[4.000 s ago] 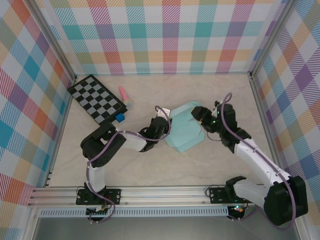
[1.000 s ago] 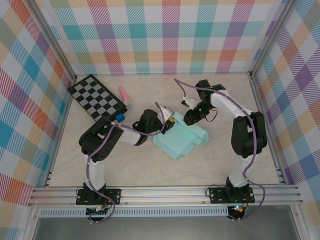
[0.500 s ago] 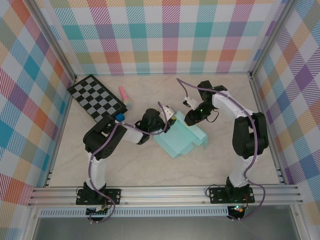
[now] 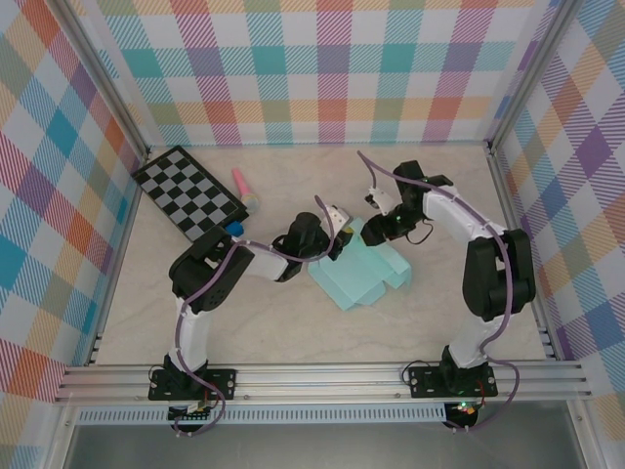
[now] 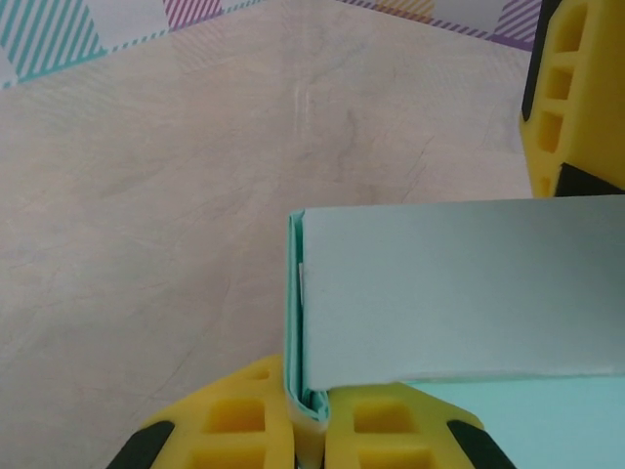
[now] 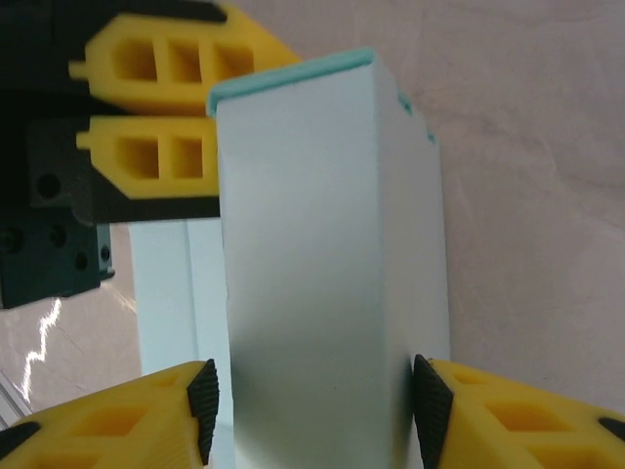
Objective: Fold the paper box
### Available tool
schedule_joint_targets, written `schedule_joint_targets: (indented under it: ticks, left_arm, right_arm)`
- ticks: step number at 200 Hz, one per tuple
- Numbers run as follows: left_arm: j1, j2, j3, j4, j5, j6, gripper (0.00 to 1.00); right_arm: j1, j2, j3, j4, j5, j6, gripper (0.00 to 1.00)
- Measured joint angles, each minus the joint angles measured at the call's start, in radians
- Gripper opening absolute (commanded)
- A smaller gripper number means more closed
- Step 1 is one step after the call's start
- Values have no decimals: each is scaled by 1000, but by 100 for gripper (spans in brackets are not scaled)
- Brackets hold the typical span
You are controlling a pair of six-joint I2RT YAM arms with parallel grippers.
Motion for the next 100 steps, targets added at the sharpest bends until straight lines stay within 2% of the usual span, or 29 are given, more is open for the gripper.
schedule_joint_targets:
  ticks: [39, 63, 100]
  left_arm:
    - [-7, -63, 34, -184, -34, -121, 0]
    - [-7, -100, 34, -289, -41, -148, 0]
    - [-7, -150, 24, -380, -84, -154, 0]
  right_arm:
    - [-28, -135, -77, 104, -32, 58, 63]
    - [-45, -222, -99, 133, -23, 61, 64]
    - [-85, -261, -129, 171, -23, 47, 70]
